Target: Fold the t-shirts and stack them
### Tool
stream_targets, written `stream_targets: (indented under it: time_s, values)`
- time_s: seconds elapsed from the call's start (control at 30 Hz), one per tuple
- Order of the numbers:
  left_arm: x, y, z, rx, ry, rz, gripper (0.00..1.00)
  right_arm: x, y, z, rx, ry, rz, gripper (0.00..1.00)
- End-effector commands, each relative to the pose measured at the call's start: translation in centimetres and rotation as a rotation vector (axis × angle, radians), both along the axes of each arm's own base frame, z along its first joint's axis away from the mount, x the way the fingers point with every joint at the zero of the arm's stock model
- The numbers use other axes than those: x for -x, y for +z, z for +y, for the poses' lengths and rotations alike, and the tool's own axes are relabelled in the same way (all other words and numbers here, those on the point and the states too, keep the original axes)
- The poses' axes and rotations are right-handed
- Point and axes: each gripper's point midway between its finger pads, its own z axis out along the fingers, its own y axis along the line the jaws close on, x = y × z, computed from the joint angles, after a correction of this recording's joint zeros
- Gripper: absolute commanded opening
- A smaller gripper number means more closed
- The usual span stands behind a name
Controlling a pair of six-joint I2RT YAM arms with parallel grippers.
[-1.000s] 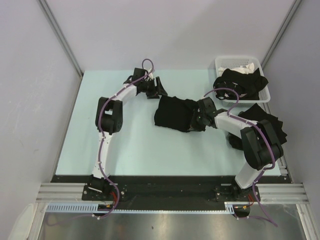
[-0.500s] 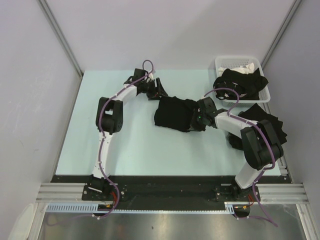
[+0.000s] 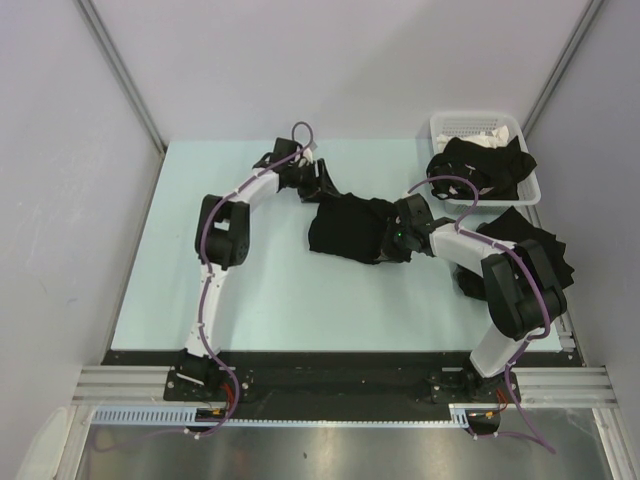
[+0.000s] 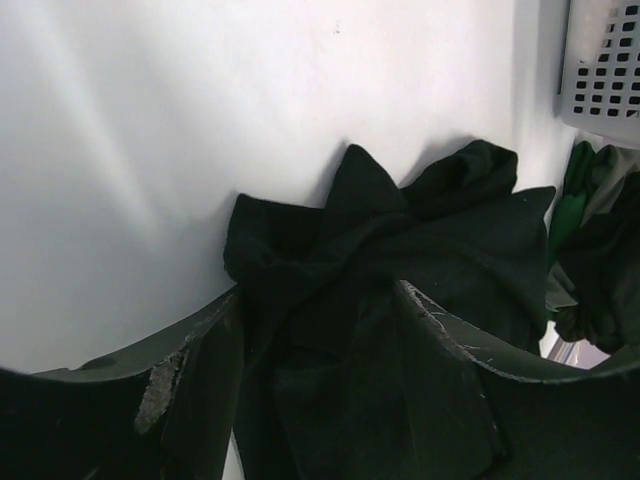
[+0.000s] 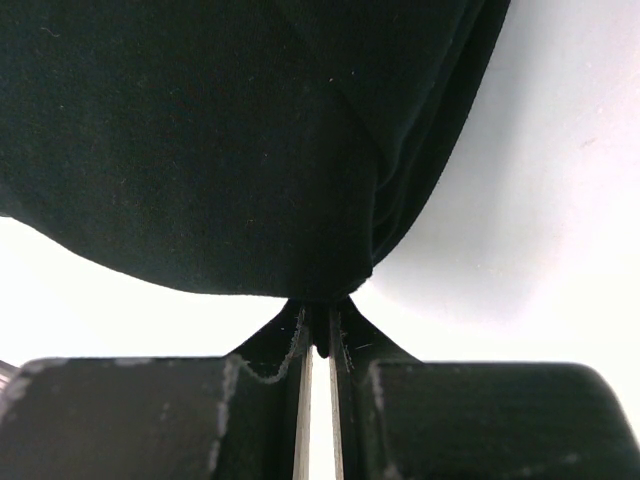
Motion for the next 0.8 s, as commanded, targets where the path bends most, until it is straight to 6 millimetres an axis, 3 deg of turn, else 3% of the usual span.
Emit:
stream_targets:
  time_s: [0.0, 0.63, 0.77]
  values:
    - [2.2, -4.2, -0.5, -0.08, -0.028, 0.096, 0.63, -0.2, 0.7, 0.0, -0.014, 0.001, -0.019, 0.0]
    - [1.1, -4.9, 0.6, -0.158, 0.035, 0.093, 0.03, 0.0, 1.0, -0.3, -0.014, 0.012, -0.016, 0.0]
    - [1.0, -4.8, 1.0, -0.184, 0.046, 0.087, 0.0, -0.1, 1.6, -0.7, -0.012, 0.011, -0.033, 0.0]
